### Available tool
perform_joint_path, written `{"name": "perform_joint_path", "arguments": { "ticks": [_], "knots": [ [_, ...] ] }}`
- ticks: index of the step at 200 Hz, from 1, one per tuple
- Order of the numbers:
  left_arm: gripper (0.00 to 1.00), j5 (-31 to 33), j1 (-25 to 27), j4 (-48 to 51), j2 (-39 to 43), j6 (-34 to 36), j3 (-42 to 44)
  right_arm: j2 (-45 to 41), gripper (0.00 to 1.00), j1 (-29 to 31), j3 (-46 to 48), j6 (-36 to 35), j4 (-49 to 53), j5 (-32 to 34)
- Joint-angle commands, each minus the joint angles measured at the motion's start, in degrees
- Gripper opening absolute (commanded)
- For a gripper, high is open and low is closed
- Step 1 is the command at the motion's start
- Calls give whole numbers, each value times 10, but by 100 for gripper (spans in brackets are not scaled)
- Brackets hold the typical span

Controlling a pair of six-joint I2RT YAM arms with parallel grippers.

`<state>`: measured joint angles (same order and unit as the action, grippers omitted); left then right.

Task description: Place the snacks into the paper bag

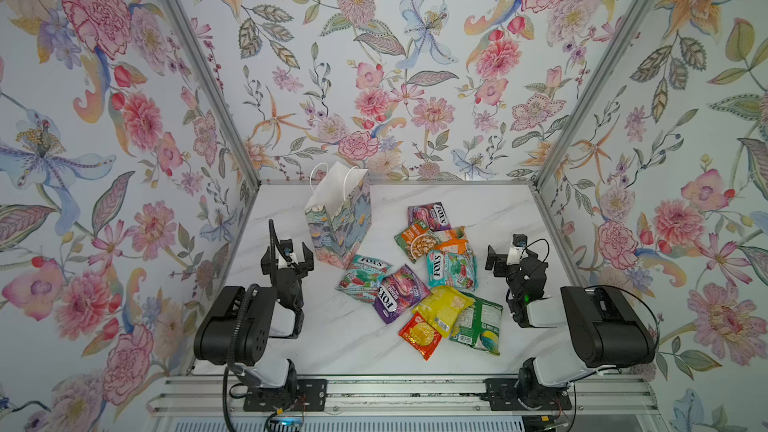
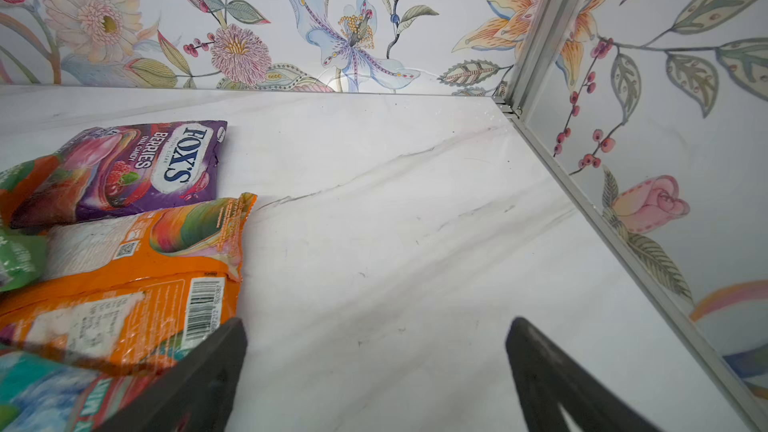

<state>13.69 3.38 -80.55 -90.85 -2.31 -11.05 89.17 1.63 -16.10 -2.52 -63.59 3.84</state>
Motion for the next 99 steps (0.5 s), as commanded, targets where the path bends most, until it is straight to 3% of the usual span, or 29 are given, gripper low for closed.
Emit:
{"name": "perform_joint_path", "arguments": {
  "ticks": [1,99],
  "knots": [
    [99,-6,3,-4,5,6,-6,-5,99,-2,-10,7,7,-5],
    [99,-7,3,1,5,6,-8,-5,99,-3,-11,7,9,-5]
  ]
}}
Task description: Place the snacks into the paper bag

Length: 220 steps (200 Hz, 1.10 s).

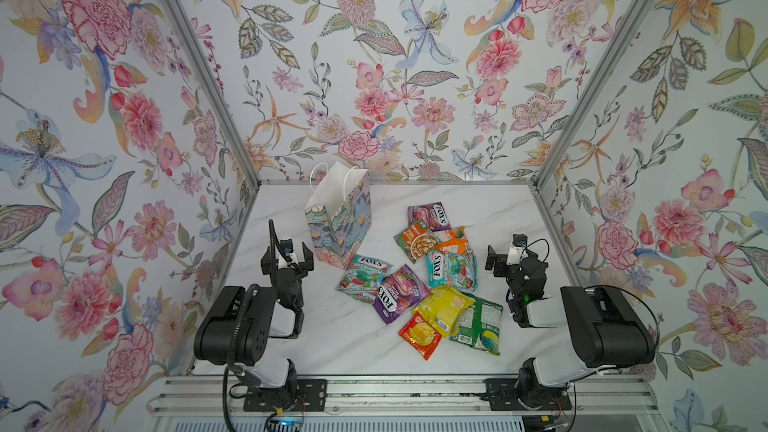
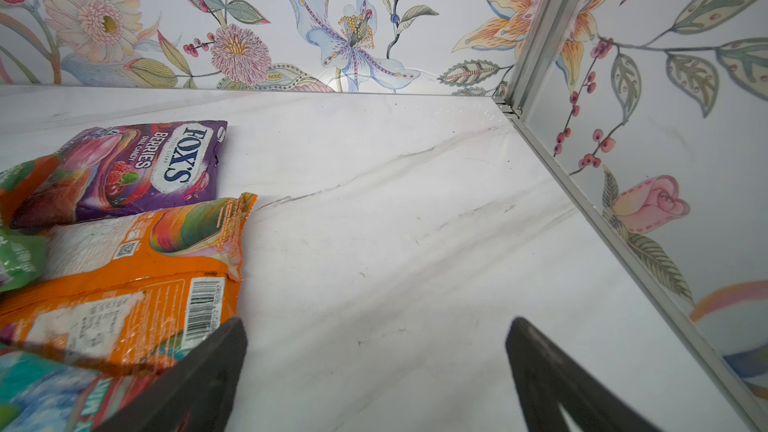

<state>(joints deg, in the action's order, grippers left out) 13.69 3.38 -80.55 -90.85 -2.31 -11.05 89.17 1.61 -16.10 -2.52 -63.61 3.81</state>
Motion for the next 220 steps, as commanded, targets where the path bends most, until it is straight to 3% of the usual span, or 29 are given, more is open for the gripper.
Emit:
{"name": "perform_joint_path", "arguments": {
  "ticks": [1,73,135,185,205,220],
  "knots": [
    [99,-7,3,1,6,6,-8,-5,99,-3,-11,8,10,-5],
    [99,-6,4,-5,5,6,-5,-5,99,-3,-11,8,10,-5],
    [99,25,6,-120,-3,0,56,-5,99,-2,-11,7,10,-5],
    [99,40,7,-21,5,-5,10,-5,99,-3,-10,8,9,-5],
    [99,39,8,-25,4,-4,10,-7,99,-3,-9,9,7,0],
    [99,38,9,-30,6,-3,13,-40,99,-2,-28,16,66,19]
  ]
}}
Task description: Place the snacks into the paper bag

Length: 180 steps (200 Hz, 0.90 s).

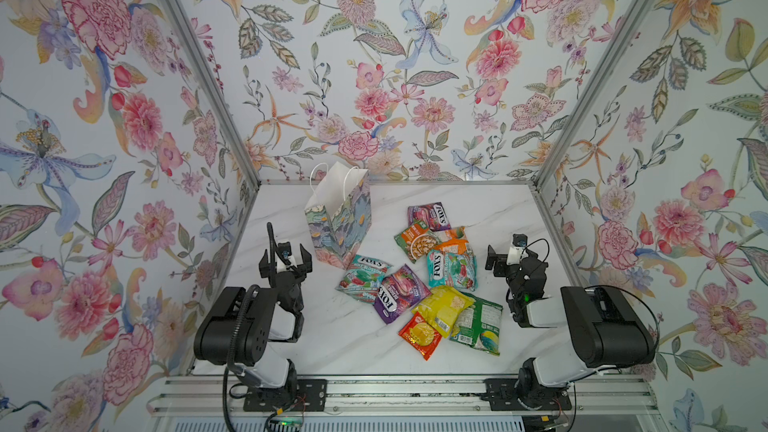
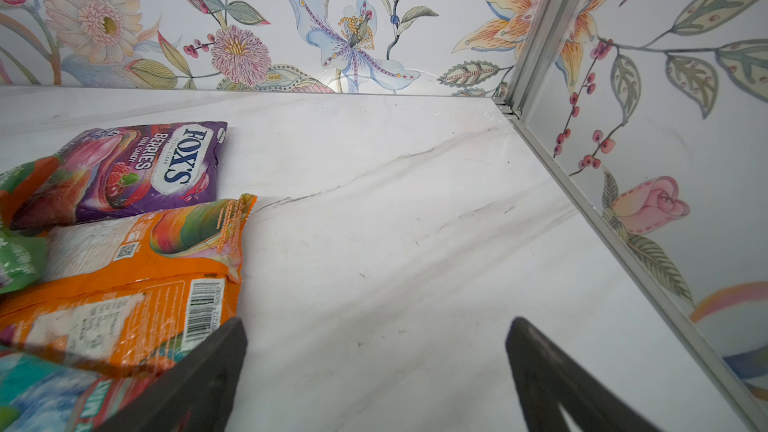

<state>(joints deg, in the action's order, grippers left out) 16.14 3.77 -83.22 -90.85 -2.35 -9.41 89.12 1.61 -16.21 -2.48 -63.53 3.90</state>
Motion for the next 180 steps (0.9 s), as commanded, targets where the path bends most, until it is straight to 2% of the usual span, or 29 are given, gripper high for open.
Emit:
{"name": "perform_joint_path", "arguments": {
  "ticks": [1,9,14,30,41,51,57,65,84,94,102,116,132,146,180],
  "knots": [
    [99,14,5,-4,6,-3,-2,-44,99,-2,-30,15,75,19],
    [99,22,9,-24,8,2,13,-76,99,-2,-62,23,171,28],
    [99,34,14,-35,37,7,23,-99,99,-2,-89,35,242,39],
    [99,106,48,-22,118,31,44,-144,99,-1,-183,131,427,71],
    [99,164,75,50,200,27,31,-165,99,-2,-234,212,507,59],
    [99,179,75,187,293,-55,3,-181,99,-12,-268,284,577,21],
    [99,166,73,284,342,-96,-26,-186,99,-19,-266,303,574,1],
    [99,130,71,365,398,-126,-51,-193,99,-32,-248,318,534,-50],
    [99,22,70,475,513,-184,-81,-191,99,-50,-197,370,427,-111],
    [99,-32,68,488,560,-175,-81,-177,97,-45,-203,381,432,-117],
    [99,-39,67,514,586,-176,-93,-164,96,-38,-223,381,461,-116],
    [99,-24,67,590,601,-169,-141,-136,95,-21,-266,372,522,-112],
    [99,-2,67,669,582,-153,-206,-111,96,-6,-308,357,583,-109],
    [99,8,67,731,550,-147,-263,-102,96,5,-328,344,615,-105],
    [99,-22,67,867,443,-115,-424,-105,96,16,-343,327,653,-101]
  ]
}}
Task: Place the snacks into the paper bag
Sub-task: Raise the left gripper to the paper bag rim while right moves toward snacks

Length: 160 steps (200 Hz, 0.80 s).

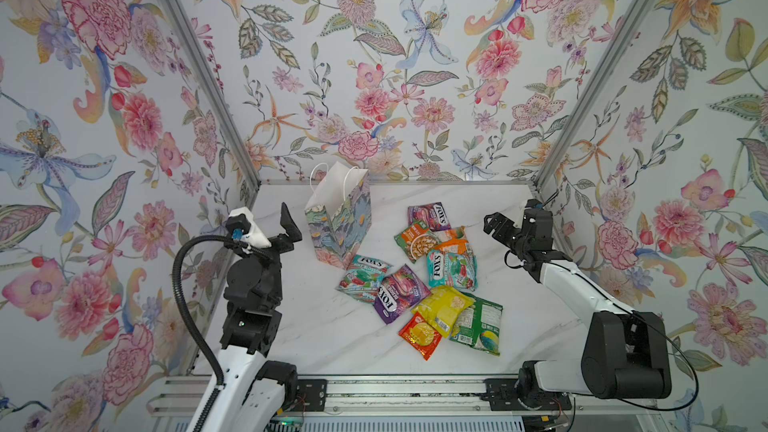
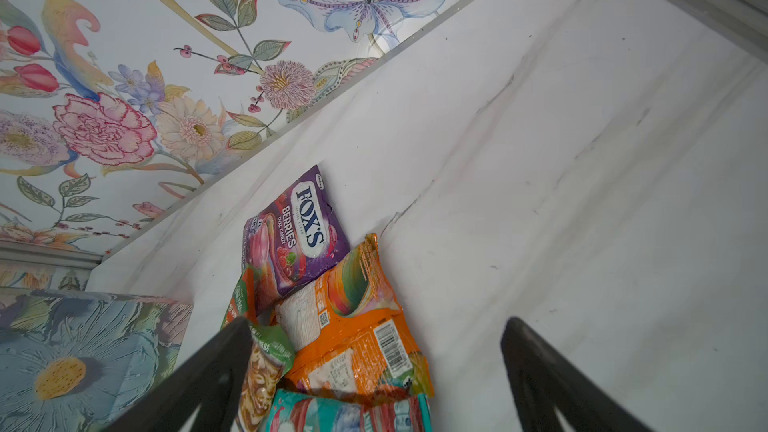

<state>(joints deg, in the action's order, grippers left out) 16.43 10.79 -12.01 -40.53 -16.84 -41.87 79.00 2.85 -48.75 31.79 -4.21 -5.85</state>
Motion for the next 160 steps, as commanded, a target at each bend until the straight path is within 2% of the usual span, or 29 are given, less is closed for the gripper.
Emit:
{"name": "perform_joint_path", "arguments": {
  "ticks": [1,41,55,91,118,160],
  "knots": [
    [99,-25,-4,161,-64,31,-105,-3,96,4,-17,-16,61,-4],
    [96,-131,-6,386,-269,70,-385,-4,96,5,-21,-24,79,-18],
    [94,-155,-7,439,-324,79,-458,-3,96,5,-20,-23,81,-24],
    [94,-212,-11,521,-413,95,-575,-1,96,4,-13,-21,80,-39],
    [92,-182,-12,621,-495,111,-675,7,97,3,-13,-19,81,-51],
    [86,-190,-19,681,-558,122,-717,18,97,3,-6,-11,74,-62]
  ]
}}
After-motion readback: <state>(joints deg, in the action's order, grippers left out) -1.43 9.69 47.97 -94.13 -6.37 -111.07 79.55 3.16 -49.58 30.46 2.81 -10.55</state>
